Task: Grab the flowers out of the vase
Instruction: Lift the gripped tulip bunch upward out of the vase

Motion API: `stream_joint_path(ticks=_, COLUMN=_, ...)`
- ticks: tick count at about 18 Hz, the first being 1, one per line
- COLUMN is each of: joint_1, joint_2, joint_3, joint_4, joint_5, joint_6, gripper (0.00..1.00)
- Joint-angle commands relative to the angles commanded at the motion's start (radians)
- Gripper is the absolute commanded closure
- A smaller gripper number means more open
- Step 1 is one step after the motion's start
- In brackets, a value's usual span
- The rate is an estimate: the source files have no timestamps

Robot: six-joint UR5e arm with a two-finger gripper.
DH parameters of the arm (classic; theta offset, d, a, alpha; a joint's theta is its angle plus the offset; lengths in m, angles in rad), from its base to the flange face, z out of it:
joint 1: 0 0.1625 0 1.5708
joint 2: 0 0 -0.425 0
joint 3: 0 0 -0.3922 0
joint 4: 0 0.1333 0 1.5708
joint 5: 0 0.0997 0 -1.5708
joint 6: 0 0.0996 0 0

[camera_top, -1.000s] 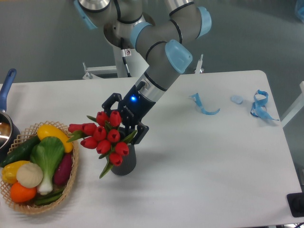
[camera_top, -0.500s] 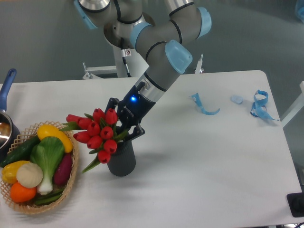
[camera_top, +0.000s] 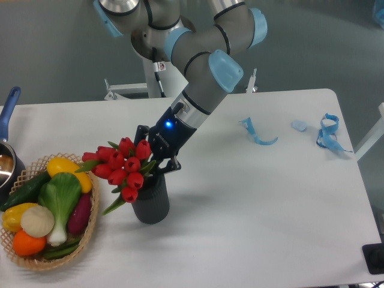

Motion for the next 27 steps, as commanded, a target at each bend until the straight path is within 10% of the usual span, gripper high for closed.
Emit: stream_joint_path(ticks=27, joint_1=0.095, joint_2=0.126, joint_3=0.129, joint_4=-0.009, joint_5=-0.219, joint_6=-0.409, gripper=0.77)
